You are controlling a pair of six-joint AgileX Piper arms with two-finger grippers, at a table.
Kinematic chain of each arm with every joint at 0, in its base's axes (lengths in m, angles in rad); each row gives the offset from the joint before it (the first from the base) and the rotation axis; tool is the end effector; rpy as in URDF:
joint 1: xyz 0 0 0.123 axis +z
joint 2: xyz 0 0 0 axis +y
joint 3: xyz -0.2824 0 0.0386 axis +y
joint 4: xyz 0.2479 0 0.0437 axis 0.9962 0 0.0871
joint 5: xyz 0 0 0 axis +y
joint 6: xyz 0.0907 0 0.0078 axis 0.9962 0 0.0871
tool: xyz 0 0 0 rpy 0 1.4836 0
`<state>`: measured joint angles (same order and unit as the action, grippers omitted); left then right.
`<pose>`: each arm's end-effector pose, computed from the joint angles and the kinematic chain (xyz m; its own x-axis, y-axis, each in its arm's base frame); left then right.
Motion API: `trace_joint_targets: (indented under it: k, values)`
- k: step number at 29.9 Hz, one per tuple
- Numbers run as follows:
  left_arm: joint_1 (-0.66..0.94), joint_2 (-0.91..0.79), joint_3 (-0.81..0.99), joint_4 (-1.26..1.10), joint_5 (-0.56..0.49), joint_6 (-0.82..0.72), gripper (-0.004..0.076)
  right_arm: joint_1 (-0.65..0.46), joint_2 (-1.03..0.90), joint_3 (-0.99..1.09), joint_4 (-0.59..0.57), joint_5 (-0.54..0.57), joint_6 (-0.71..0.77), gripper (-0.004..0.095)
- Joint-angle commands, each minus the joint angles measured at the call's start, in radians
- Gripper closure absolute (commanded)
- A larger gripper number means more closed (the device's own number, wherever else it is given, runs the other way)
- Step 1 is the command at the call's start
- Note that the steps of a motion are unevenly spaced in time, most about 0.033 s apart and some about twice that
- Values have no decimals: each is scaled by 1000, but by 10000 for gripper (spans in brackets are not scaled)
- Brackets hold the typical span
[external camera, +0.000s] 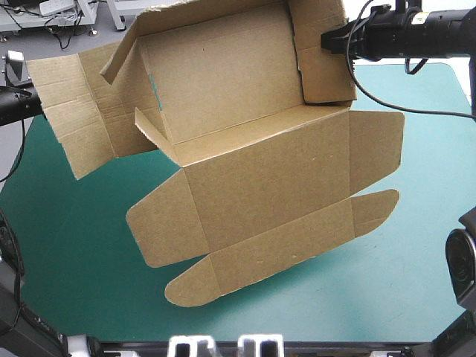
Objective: Fold the box
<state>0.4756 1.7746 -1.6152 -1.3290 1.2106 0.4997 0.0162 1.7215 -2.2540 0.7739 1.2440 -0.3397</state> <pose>0.3731 0.0991 0.3729 -0.6779 -0.5579 -0.4786 0.1742 0.5106 -0.8420 0.3304 0.0657 0.5266 -0.4654 -0.0343 -0.8844 -0.6073 0.7393 0.2909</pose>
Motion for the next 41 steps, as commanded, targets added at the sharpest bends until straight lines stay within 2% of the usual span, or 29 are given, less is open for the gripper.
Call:
trace_joint_targets:
  k: [1, 9, 15, 21, 30, 41]
  values:
    - [-36, -51, -32, -169, 86, 13, 717, -9, -51, -41, 66, -35, 17, 917]
    - [-143, -117, -32, -136, 86, 13, 717, -9, -26, -36, 66, -122, 21, 917]
    - [-164, -179, -32, -87, 86, 4, 717, -9, 0, -36, 49, -160, 21, 917]
    - [-164, -249, -32, 38, 86, -30, 717, -7, 19, -36, 49, -169, 24, 917]
    - [-168, -317, -32, 32, 86, -48, 717, -7, 44, -36, 50, -182, 24, 917]
    - [-317, -320, -32, 15, 80, -19, 718, -7, 50, -36, 39, -192, 16, 917]
